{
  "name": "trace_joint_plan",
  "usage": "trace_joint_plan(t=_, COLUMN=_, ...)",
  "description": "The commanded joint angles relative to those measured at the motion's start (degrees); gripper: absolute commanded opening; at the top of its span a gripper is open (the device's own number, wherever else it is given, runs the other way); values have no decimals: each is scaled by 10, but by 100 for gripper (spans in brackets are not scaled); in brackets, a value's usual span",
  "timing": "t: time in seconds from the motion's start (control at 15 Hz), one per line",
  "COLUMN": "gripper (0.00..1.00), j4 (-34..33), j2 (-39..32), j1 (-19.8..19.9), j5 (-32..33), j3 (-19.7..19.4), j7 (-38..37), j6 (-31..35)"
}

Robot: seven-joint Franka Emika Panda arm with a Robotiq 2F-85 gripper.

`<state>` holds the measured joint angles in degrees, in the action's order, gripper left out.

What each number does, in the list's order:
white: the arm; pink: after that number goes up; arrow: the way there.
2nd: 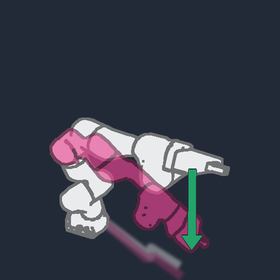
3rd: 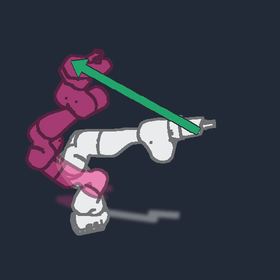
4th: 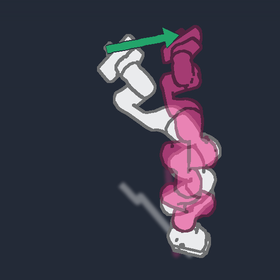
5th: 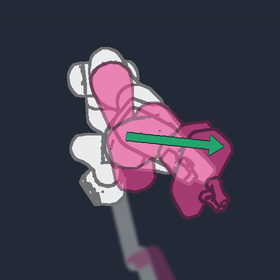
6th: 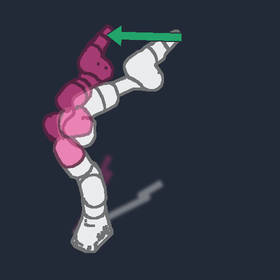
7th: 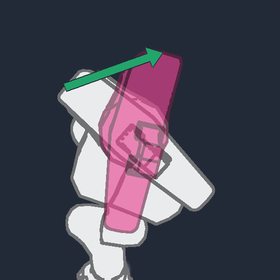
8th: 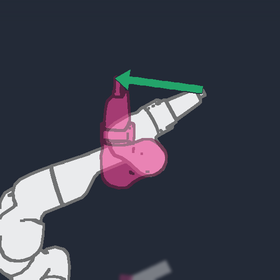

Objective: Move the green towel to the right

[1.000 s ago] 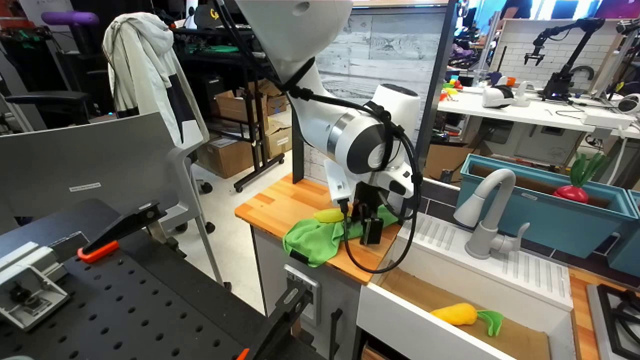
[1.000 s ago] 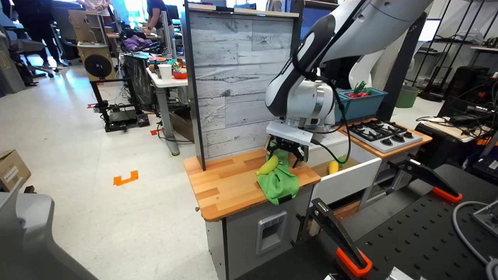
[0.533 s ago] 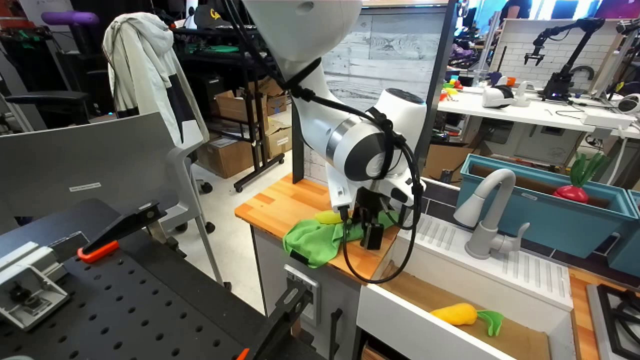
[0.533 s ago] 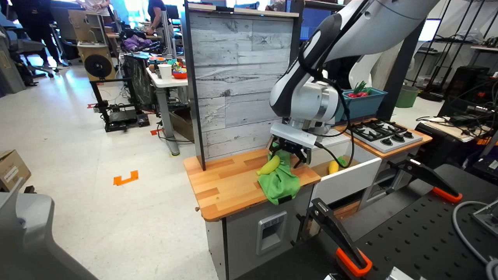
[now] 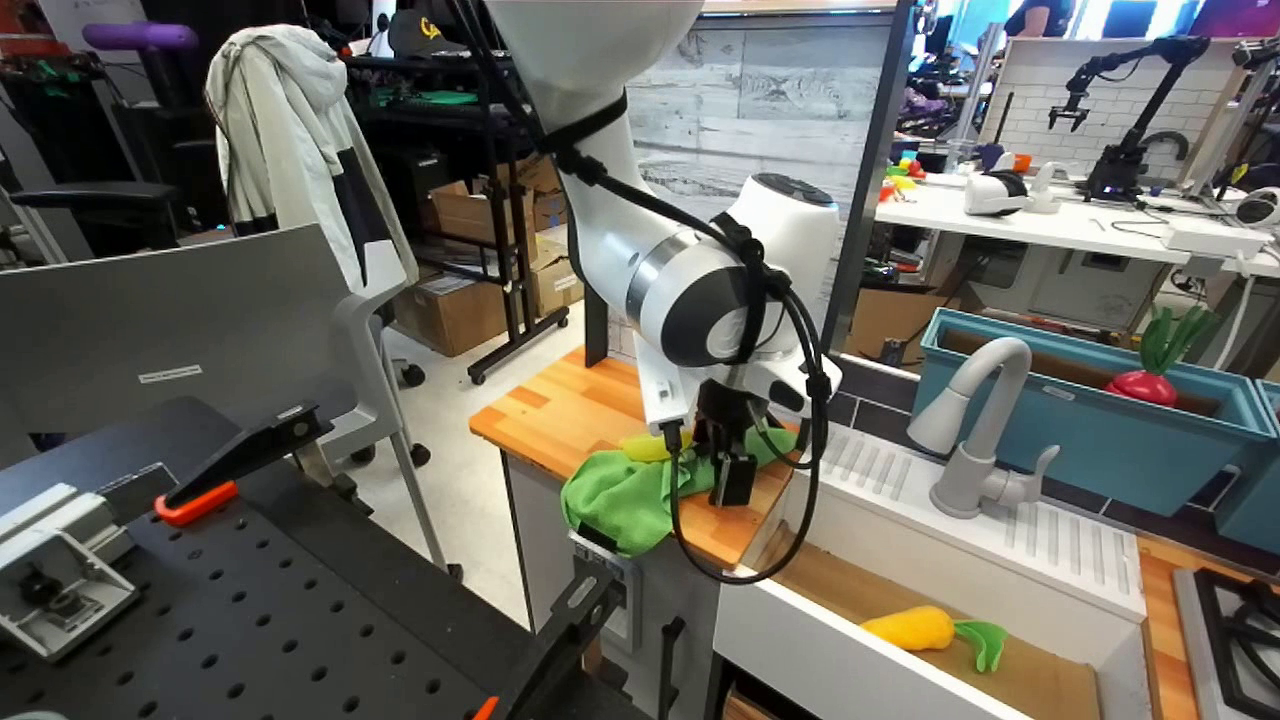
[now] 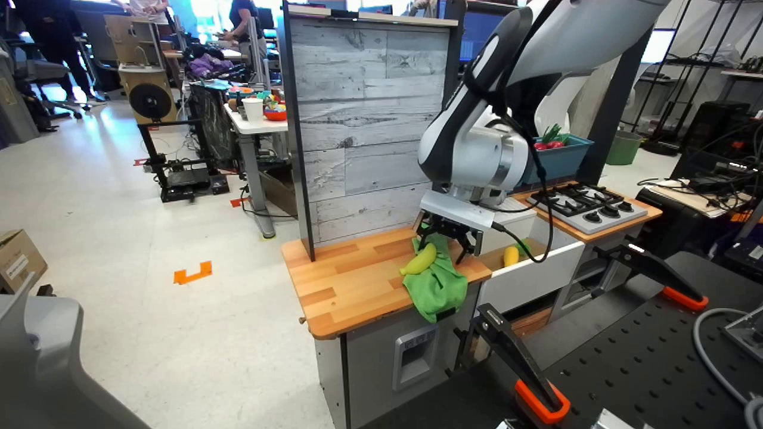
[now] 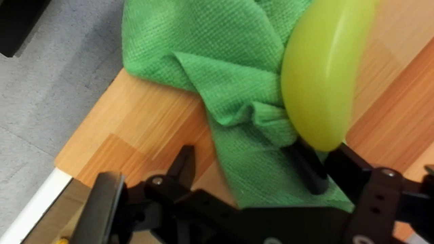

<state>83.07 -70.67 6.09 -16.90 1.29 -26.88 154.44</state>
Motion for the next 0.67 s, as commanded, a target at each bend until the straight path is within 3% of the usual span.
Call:
trace_joint_plan(t=0.0, gripper=100, j4=68, j2=45, j1=9, j5=-26, j3=10, j7=41, j6=22)
trace_joint_plan(t=0.6, gripper=100, j4=107, j2=82, j1=-3, j5=-26, j3=4, j7=53, j6=15)
